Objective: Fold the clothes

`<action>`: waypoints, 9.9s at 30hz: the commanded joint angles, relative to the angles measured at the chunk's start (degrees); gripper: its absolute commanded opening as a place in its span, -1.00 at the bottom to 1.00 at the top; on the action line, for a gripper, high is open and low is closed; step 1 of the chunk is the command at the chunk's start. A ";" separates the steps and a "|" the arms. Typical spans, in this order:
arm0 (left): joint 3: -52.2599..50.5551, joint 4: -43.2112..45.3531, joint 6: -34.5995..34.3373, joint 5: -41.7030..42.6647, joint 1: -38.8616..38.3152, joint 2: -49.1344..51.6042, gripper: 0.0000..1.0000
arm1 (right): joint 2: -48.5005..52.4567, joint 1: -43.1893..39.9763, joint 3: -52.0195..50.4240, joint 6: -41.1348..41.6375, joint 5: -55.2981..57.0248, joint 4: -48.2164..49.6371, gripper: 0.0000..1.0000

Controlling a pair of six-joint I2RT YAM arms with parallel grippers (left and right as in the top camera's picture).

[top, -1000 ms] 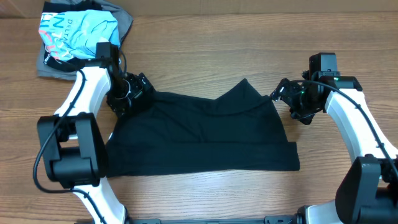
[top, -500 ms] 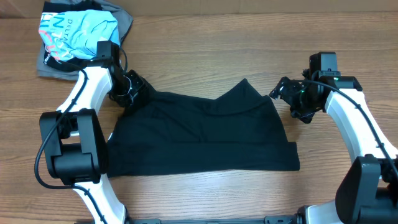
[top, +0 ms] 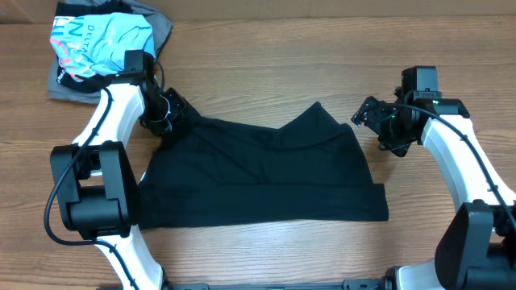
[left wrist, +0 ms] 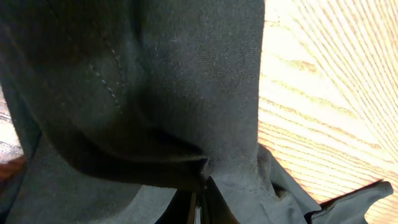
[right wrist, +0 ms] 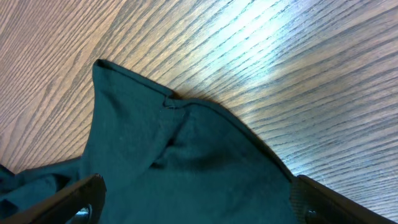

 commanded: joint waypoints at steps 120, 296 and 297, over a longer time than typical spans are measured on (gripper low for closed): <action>30.84 -35.30 20.06 -6.01 -0.72 -0.87 -0.91 | 14.03 13.64 22.99 2.14 34.38 2.25 -0.92; -9.88 -48.89 1.27 -31.76 -4.72 -9.49 -0.91 | -1.88 11.85 -1.90 8.85 13.55 -20.76 0.94; -10.95 -48.89 0.90 -31.82 -4.04 -9.49 -0.92 | -1.88 11.85 -1.90 8.85 13.53 -20.79 0.94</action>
